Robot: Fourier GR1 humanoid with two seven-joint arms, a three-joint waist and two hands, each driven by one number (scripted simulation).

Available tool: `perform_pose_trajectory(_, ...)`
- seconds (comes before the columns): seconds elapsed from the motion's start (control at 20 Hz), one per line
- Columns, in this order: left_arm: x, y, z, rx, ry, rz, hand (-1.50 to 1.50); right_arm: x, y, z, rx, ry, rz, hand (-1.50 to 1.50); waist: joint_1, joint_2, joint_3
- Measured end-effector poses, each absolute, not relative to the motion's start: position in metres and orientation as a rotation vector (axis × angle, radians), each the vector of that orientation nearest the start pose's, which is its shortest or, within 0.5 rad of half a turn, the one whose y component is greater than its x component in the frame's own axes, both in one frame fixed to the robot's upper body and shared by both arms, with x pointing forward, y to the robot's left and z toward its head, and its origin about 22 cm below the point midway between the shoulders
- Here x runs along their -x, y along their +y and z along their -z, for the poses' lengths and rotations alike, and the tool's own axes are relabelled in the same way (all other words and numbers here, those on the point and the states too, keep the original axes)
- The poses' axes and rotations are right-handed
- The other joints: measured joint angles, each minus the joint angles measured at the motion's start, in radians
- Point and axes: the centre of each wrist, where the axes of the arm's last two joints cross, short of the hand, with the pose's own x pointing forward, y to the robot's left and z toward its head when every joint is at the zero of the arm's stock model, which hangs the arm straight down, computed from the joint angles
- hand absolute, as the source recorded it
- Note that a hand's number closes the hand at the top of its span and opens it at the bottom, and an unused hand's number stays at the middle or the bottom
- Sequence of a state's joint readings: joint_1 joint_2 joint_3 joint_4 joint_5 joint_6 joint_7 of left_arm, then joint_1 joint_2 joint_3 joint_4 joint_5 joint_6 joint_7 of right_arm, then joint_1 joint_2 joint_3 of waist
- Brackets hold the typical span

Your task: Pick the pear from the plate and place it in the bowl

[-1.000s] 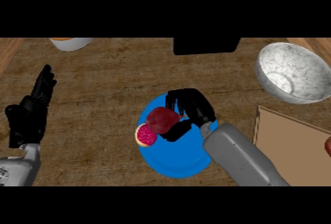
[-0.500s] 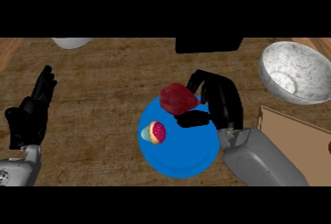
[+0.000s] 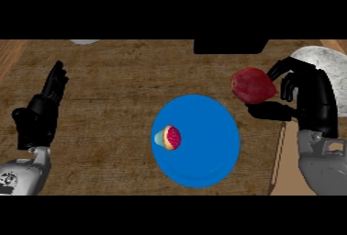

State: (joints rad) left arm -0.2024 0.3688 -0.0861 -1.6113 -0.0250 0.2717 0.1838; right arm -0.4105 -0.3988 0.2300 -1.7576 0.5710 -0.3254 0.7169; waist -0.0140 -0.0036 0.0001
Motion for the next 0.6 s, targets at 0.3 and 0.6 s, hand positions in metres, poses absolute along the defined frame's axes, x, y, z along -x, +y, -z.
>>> perform_pose_trajectory(0.3, -0.293, 0.27, -0.078, -0.4, -1.643, 0.158, 0.0, -0.313, -0.275, -0.152, 0.948, -1.602, -0.19, 1.5, 0.011, 0.005, 0.0)
perform_pose_trajectory(0.6, -0.293, 0.266, -0.075, -0.388, -1.656, 0.167, 0.0, -0.341, -0.343, -0.14, 1.132, -1.558, -0.204, 1.5, 0.025, 0.009, 0.001)
